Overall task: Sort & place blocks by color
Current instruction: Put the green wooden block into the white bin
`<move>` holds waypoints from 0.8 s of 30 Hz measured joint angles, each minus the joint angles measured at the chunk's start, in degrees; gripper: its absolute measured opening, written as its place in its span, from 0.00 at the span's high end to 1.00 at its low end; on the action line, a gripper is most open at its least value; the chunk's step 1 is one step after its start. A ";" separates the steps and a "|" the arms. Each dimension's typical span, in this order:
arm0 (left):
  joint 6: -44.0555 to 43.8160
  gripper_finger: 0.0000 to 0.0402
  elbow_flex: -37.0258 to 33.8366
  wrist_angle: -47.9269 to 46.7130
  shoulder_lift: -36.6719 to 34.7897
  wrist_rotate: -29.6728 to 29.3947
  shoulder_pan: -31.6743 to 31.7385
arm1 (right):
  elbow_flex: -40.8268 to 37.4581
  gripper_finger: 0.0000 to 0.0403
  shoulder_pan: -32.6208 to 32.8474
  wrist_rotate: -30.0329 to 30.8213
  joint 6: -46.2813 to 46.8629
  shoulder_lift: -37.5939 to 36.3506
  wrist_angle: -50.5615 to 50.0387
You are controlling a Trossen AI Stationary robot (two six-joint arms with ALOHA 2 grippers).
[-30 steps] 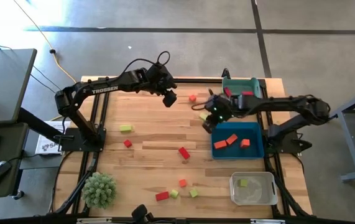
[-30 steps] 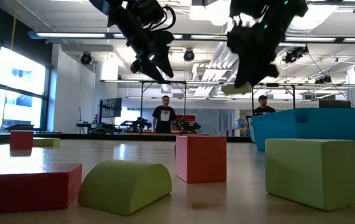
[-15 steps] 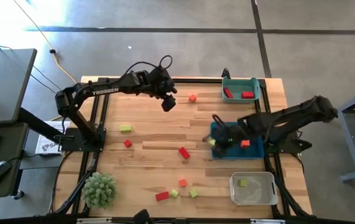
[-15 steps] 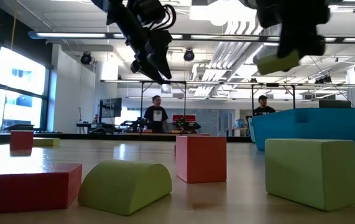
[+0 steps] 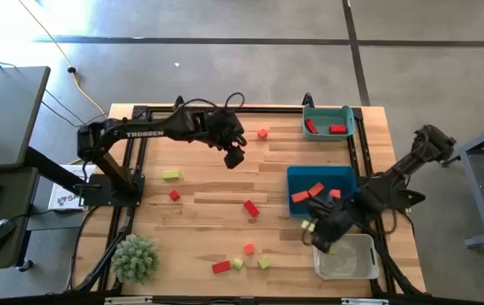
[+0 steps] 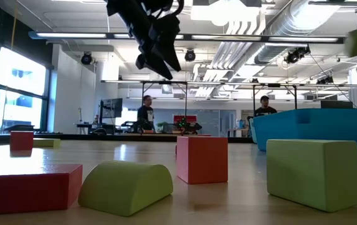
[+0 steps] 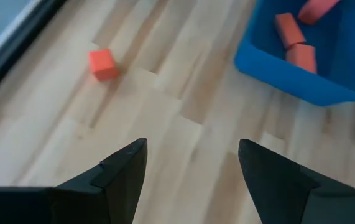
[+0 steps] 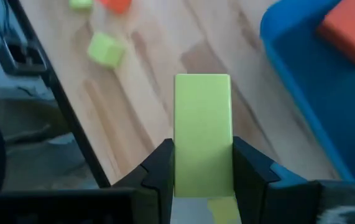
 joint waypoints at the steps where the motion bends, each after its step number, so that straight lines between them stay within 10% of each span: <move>1: -1.17 0.39 0.00 0.00 0.00 0.00 -0.85 | 0.00 0.76 1.31 -0.04 0.65 0.00 -0.63; 24: -19.05 0.39 0.00 0.03 0.00 -0.09 -25.17 | -2.73 0.76 26.77 0.68 14.13 3.07 -2.15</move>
